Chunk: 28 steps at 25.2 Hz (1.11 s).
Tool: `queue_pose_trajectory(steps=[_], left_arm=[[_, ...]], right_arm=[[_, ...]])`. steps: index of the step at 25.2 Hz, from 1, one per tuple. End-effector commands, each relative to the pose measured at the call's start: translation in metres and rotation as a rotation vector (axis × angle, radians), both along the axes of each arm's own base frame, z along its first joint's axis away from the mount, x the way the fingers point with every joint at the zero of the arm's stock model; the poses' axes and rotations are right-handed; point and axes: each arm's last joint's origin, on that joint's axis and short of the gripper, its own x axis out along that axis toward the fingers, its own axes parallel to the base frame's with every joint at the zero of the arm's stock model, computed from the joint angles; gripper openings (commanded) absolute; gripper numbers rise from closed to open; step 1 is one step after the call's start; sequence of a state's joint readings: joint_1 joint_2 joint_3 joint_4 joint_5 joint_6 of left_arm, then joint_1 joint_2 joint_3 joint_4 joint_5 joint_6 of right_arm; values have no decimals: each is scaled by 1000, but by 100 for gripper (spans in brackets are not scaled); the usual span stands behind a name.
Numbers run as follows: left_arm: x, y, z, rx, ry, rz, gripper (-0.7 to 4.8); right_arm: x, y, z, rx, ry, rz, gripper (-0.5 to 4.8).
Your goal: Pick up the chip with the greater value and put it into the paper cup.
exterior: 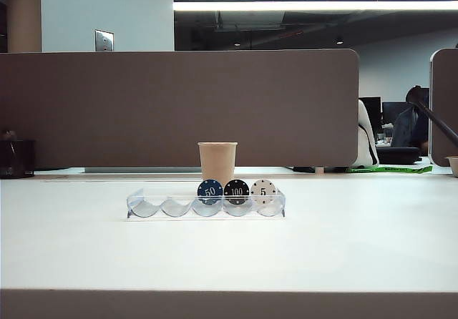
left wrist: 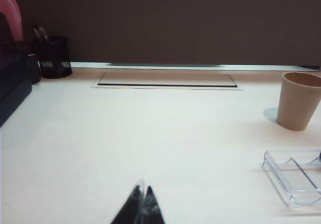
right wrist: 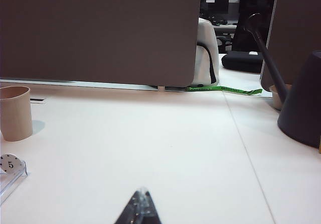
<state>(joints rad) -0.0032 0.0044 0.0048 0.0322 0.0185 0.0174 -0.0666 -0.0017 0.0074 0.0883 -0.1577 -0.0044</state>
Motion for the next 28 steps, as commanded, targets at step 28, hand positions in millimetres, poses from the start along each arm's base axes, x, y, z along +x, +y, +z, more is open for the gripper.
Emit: queue_pose_trajectory(steps=[28], left_arm=[[-9, -1, 31, 24, -20, -47, -5]], right_arm=[[-9, 1, 34, -1, -46, 4, -6]])
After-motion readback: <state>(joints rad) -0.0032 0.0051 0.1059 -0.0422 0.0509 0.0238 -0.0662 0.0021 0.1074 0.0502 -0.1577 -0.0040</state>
